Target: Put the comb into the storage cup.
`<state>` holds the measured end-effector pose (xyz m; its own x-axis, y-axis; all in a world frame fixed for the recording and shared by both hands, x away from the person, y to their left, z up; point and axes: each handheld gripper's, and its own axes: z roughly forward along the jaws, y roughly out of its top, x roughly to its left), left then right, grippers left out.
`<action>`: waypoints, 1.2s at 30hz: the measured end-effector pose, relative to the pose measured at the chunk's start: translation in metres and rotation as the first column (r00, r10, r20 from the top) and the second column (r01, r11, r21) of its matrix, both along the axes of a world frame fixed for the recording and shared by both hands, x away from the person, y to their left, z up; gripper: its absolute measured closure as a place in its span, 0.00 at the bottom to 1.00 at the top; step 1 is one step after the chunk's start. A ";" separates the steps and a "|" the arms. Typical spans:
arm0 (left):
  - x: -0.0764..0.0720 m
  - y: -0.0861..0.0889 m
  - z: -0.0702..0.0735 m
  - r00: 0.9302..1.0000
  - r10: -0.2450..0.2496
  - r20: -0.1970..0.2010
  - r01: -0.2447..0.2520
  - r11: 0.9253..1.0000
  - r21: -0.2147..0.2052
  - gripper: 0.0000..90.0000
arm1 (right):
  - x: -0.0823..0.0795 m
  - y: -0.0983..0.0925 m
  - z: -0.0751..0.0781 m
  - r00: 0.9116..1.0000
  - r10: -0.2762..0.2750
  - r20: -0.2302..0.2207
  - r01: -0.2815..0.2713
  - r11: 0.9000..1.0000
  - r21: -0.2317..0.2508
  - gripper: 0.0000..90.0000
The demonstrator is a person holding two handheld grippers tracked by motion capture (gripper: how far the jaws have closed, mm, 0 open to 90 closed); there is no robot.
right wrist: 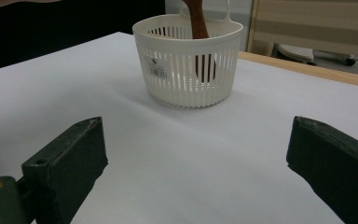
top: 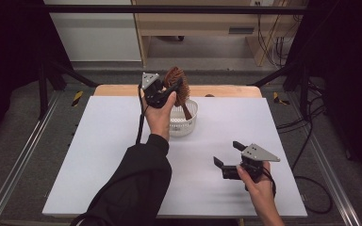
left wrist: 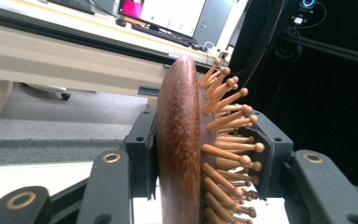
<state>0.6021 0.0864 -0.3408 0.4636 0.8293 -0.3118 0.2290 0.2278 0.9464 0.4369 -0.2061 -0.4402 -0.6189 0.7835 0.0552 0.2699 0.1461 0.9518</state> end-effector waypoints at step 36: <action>0.000 -0.008 -0.021 0.999 0.035 -0.019 -0.035 0.999 -0.006 0.56 | 0.000 0.001 0.000 1.000 0.005 0.000 -0.005 1.000 0.002 0.06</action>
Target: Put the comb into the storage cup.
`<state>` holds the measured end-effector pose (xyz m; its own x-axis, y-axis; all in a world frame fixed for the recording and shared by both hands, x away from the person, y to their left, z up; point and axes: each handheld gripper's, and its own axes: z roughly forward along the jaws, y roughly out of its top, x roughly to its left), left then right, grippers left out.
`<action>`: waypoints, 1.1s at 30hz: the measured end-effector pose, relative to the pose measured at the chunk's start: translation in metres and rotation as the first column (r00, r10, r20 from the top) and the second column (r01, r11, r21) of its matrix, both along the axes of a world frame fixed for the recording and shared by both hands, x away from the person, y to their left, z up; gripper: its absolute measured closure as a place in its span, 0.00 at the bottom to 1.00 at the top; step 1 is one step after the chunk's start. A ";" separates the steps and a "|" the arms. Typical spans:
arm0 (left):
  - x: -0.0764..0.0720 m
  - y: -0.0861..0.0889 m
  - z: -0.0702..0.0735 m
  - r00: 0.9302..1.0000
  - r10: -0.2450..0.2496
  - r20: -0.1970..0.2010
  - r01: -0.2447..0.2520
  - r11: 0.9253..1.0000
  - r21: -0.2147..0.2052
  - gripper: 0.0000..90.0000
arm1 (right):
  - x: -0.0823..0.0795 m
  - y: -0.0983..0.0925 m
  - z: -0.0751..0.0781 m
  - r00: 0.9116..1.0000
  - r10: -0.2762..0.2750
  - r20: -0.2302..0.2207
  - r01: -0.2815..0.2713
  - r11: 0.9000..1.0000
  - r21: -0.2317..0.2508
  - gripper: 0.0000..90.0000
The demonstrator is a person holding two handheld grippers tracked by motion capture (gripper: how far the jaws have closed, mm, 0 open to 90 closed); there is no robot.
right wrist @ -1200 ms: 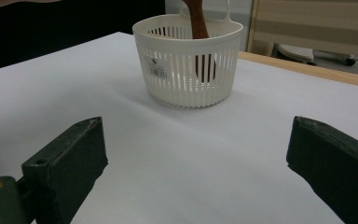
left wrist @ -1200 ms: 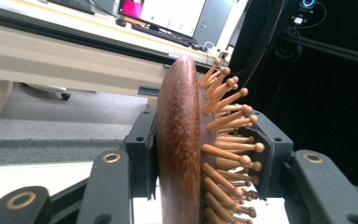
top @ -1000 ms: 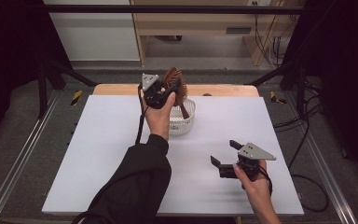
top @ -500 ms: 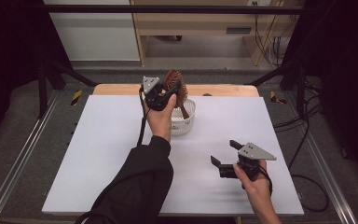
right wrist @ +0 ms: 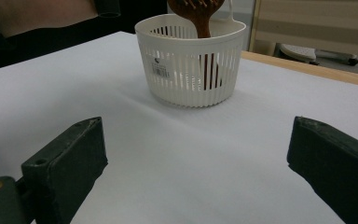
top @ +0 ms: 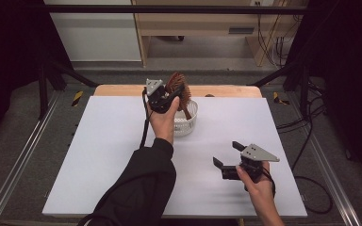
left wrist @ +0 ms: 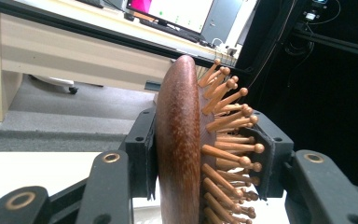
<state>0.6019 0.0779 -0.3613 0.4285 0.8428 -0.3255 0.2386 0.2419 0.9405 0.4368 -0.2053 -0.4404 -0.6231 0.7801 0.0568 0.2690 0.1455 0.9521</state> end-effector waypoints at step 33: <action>0.002 0.013 -0.011 1.000 -0.015 -0.026 0.015 1.000 -0.011 0.55 | 0.000 0.002 0.000 1.000 0.009 -0.004 -0.009 1.000 -0.002 0.05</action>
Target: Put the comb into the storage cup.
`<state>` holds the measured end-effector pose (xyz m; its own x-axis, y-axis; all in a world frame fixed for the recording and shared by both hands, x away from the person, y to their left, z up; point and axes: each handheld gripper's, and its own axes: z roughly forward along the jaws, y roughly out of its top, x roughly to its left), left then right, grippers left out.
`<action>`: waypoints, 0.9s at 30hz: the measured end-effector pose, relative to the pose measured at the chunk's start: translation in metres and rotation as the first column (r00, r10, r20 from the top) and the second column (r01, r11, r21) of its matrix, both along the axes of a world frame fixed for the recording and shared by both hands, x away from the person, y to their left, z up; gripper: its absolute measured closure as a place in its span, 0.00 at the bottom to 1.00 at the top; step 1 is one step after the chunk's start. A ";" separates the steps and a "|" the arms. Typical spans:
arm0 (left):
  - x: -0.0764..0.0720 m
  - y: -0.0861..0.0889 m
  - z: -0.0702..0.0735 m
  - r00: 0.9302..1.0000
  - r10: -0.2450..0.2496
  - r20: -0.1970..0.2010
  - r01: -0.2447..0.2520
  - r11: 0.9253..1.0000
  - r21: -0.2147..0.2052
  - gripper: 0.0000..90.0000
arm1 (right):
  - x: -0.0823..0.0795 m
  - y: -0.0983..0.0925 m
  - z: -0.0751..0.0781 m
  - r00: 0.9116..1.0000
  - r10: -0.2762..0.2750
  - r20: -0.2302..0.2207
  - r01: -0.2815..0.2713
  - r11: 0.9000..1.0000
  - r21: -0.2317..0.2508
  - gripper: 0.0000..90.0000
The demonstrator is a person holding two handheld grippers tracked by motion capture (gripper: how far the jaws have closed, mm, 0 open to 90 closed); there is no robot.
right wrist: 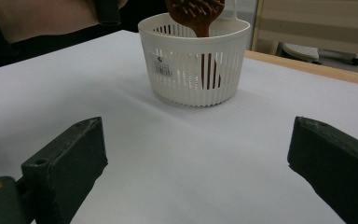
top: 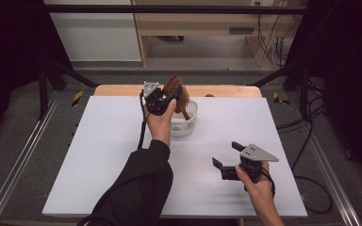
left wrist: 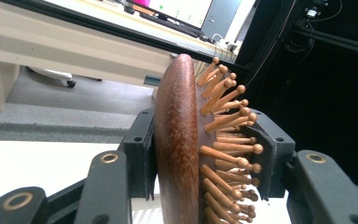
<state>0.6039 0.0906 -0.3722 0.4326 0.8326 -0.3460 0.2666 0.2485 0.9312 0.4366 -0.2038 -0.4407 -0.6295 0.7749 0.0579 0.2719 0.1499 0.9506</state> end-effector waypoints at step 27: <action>0.001 0.026 -0.008 0.999 -0.033 -0.023 0.033 0.999 0.000 0.51 | 0.000 0.001 -0.001 1.000 0.003 -0.004 -0.003 1.000 -0.004 0.05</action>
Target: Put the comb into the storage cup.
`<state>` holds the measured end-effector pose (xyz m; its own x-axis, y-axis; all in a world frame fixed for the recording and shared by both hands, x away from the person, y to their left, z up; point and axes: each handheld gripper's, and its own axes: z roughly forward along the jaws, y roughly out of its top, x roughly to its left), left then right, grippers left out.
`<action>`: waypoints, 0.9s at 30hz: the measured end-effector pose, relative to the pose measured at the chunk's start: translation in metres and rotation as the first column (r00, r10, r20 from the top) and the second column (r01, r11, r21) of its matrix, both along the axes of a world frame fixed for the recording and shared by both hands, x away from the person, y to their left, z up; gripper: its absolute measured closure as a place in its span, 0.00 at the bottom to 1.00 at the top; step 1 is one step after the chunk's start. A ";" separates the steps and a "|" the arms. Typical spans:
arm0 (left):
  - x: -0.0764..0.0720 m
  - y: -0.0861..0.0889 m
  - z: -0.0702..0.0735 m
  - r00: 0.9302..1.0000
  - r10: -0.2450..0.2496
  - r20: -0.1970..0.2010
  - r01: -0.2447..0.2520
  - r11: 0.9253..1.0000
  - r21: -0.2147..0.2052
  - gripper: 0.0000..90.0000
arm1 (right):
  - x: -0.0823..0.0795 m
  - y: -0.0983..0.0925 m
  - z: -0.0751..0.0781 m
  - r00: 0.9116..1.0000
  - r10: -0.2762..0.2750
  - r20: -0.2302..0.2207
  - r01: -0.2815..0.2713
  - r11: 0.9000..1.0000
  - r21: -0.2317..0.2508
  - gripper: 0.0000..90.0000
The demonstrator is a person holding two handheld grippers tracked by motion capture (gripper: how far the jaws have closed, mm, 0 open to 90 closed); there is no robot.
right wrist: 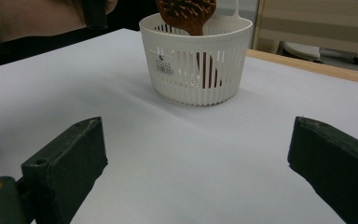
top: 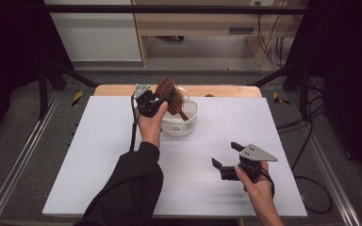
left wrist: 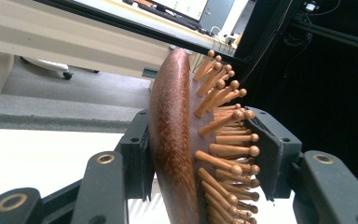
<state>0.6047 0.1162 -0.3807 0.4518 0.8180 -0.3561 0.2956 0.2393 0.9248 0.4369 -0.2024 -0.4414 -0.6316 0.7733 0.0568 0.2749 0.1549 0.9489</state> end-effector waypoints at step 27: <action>0.002 0.014 -0.008 1.000 -0.002 -0.020 0.002 1.000 -0.016 0.50 | 0.001 0.002 -0.001 1.000 0.011 -0.008 -0.011 1.000 -0.011 0.05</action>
